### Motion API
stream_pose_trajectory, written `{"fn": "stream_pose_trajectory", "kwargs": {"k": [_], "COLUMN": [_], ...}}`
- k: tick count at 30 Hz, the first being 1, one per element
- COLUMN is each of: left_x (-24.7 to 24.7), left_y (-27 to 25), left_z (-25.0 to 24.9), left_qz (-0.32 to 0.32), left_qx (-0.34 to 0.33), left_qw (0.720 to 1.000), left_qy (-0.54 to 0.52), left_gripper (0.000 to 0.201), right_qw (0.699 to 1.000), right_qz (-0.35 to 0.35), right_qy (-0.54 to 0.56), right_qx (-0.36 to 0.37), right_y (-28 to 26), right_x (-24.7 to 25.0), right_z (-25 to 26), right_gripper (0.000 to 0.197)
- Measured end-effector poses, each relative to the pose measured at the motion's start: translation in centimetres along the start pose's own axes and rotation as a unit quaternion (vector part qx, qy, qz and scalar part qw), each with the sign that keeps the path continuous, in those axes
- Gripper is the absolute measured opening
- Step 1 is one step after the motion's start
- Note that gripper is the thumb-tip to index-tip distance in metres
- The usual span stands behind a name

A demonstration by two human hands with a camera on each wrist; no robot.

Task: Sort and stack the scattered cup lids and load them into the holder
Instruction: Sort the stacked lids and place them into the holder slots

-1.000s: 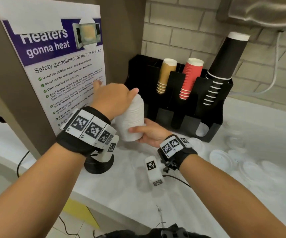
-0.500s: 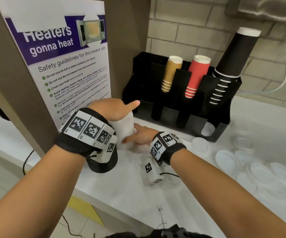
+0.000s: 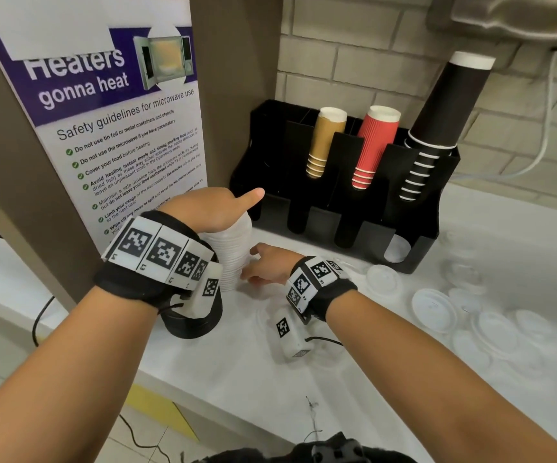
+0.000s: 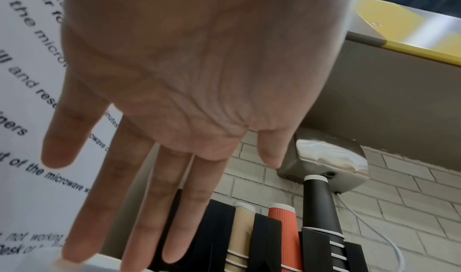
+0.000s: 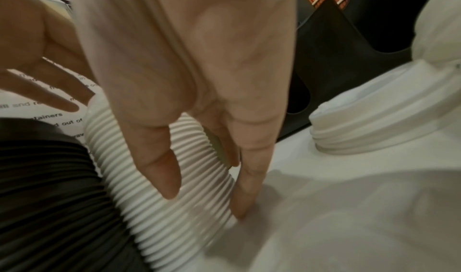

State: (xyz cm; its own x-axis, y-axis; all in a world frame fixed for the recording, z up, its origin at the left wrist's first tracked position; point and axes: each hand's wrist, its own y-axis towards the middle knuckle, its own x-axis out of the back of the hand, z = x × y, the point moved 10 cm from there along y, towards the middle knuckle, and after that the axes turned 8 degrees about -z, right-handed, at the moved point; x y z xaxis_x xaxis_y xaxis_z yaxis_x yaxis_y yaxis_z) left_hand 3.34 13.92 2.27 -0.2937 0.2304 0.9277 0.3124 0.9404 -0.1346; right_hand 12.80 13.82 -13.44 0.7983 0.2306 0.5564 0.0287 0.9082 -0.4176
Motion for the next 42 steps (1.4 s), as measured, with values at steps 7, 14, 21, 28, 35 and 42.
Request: {"fn": "stream_pose_trajectory", "kwargs": {"k": [7,14,21,28,35,42], "left_x": [0.1,2.8,1.1,-3.4,-4.3,-3.1], "left_y": [0.2,-0.5,-1.6,-0.3,0.3,0.5], "left_z": [-0.4,-5.5,-10.4,-9.9,-8.7,-8.3], "left_qz": [-0.008,-0.121,-0.123,-0.062,-0.047,-0.054], "left_qx": [-0.016,-0.157,-0.219,-0.142,-0.12,-0.117], "left_qw": [1.0,0.97,0.856,0.824,0.812,0.799], "left_qy": [0.006,-0.138,-0.451,-0.545,-0.569,-0.587], "left_gripper": [0.08,0.038,0.019,0.025,0.027,0.026], "right_qw": [1.0,0.993,0.847,0.893,0.824,0.791], "right_qz": [0.005,-0.098,-0.451,-0.017,-0.113,-0.042], "right_qy": [0.006,-0.001,-0.281,-0.443,-0.541,-0.59], "right_qx": [0.002,0.068,-0.033,-0.072,-0.13,-0.157], "right_y": [0.0,-4.2,-9.8,-4.6,-6.4,-4.5], "right_x": [0.6,9.0,28.1,21.4,25.4,24.9], "right_z": [-0.4,2.0,-1.8,-7.2,-8.3,-10.3], "right_gripper": [0.083,0.03,0.033,0.037,0.017,0.046]}}
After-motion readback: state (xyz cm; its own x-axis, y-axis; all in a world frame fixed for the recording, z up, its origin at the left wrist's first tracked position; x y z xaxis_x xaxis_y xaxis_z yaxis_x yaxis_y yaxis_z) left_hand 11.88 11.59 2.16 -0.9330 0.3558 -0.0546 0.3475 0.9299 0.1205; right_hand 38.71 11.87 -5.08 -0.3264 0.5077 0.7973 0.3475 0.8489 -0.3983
